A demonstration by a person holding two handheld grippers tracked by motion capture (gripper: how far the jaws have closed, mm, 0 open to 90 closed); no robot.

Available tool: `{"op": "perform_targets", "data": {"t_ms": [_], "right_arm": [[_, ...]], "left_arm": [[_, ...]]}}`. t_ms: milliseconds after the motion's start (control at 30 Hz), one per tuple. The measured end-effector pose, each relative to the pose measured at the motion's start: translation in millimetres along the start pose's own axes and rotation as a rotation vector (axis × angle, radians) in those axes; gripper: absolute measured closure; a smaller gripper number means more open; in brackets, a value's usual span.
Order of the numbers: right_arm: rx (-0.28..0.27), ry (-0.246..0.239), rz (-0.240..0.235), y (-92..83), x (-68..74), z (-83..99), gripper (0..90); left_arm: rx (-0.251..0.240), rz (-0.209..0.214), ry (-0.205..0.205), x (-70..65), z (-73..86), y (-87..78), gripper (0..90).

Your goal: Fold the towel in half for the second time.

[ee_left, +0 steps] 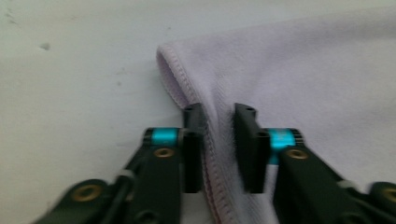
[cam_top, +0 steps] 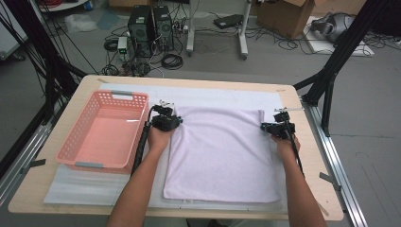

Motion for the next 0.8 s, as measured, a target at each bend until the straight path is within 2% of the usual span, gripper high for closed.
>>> {"op": "perform_targets", "data": {"t_ms": [33, 67, 133, 167, 267, 367, 533, 700, 800], "right_arm": [[-0.001, -0.004, 0.000, 0.0, -0.5, -0.1, 85.5], [-0.003, 0.013, -0.007, -0.3, -0.7, -0.1, 86.1], [-0.011, 0.029, -0.005, -1.3, -3.6, -0.4, 86.6], [-0.020, 0.033, 0.007, -2.1, -5.9, -1.3, 86.8], [-0.051, 0.056, 0.002, -5.1, -8.2, -4.3, 87.0], [-0.069, 0.056, -0.007, -8.9, -6.7, -7.0, 86.9], [-0.111, 0.074, -0.038, -24.0, -2.9, -12.5, 86.9], [-0.151, 0.061, -0.070, -45.5, 5.4, -17.6, 86.9], [-0.163, 0.033, -0.075, -58.7, 11.6, -19.7, 86.9]], "left_arm": [[-0.001, -0.002, -0.001, -0.5, -0.1, 0.0, 82.4], [-0.001, 0.008, -0.022, -0.3, -0.4, -0.1, 83.1], [0.002, 0.029, -0.092, 3.1, -1.2, -1.6, 83.7], [-0.001, 0.034, -0.105, 3.6, -2.1, -2.9, 84.0], [-0.032, 0.046, -0.114, 2.8, -9.4, -10.1, 84.0], [-0.061, 0.070, -0.138, 1.8, -16.2, -18.2, 84.1], [-0.080, 0.099, -0.130, -2.5, -22.3, -31.3, 84.0], [-0.093, 0.117, -0.107, -8.6, -27.6, -48.3, 83.9], [-0.100, 0.129, -0.095, -12.7, -30.5, -59.9, 83.9]]}}
Point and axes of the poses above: each handheld gripper's, and its own axes: y roughly forward along the jaws, z roughly out of its underside, x roughly to its left, the point moved 10 cm from there along y, roughly forward along the jaws
